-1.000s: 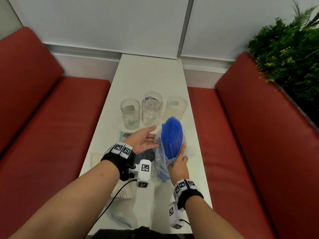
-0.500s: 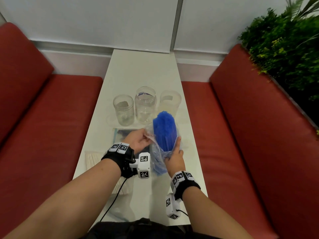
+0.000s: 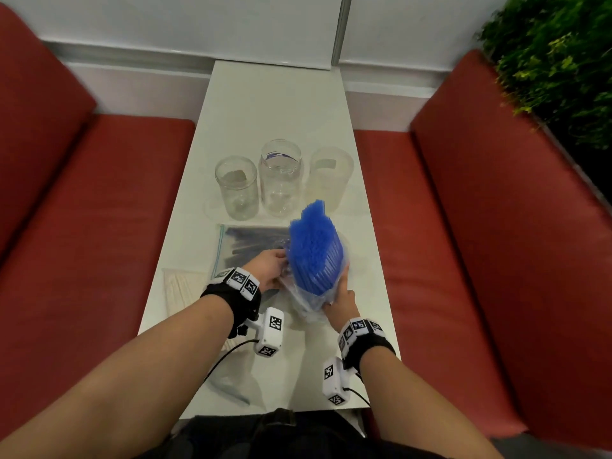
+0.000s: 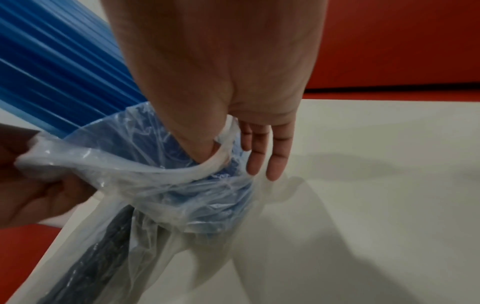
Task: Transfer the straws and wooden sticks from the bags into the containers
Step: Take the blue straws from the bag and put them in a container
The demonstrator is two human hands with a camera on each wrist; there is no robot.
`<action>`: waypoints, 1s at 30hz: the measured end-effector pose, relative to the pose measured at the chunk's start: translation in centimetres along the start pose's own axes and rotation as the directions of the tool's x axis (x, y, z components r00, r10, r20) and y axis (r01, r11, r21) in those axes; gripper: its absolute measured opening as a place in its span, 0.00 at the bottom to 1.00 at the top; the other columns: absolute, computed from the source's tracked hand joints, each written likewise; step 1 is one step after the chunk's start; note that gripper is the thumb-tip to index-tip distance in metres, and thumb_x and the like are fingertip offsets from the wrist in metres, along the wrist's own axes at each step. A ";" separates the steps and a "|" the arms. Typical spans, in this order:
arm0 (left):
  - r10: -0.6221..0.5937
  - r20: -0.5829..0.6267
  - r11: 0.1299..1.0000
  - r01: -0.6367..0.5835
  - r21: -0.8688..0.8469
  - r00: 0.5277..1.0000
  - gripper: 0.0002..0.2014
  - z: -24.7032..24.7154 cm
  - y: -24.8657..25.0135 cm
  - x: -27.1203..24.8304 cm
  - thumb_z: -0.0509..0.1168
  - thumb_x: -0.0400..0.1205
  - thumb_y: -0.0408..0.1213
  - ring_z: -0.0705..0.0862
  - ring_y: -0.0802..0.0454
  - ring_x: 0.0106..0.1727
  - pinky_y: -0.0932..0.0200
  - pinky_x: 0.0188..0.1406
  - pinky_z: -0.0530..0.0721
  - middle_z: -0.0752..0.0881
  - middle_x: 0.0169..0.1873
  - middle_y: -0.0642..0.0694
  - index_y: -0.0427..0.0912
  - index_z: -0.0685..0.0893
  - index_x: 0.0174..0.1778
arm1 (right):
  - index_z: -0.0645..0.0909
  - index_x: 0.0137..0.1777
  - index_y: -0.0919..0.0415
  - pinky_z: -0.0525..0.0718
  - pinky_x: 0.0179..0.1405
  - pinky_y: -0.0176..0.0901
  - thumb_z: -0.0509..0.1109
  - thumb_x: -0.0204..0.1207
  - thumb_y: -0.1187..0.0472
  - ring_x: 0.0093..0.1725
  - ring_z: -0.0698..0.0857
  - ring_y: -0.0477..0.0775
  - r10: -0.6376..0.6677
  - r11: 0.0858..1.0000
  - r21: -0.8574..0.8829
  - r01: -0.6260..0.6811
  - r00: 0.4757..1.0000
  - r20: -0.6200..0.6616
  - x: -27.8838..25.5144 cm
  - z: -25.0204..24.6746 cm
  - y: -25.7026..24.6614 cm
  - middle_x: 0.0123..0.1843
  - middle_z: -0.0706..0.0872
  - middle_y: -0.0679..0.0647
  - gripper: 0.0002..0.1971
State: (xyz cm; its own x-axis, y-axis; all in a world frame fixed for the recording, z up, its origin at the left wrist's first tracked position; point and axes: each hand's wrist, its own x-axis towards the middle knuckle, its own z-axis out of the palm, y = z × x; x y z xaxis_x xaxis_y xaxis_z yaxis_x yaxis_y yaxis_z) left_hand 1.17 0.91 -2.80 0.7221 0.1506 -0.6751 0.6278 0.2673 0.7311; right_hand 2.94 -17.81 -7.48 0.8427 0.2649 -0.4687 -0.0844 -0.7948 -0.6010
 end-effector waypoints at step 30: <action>0.354 -0.241 0.925 -0.300 0.233 0.904 0.21 -7.3 2.5 1.1 0.51 0.91 0.42 0.73 0.48 0.76 0.51 0.78 0.68 0.75 0.75 0.46 0.43 0.71 0.80 | 0.68 0.85 0.56 0.45 0.90 0.57 0.68 0.86 0.55 0.88 0.60 0.61 -0.462 0.867 -0.209 0.453 0.887 0.005 2.7 1.6 -6.8 0.86 0.68 0.57 0.28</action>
State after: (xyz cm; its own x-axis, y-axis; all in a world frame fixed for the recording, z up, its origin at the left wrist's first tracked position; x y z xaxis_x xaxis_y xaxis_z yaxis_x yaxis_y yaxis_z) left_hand 1.36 8.72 -2.45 0.8049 0.4597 -0.3753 0.4317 -0.0197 0.9018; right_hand 4.99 -10.82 -5.67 0.7839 0.6046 -0.1412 0.4192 -0.6832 -0.5979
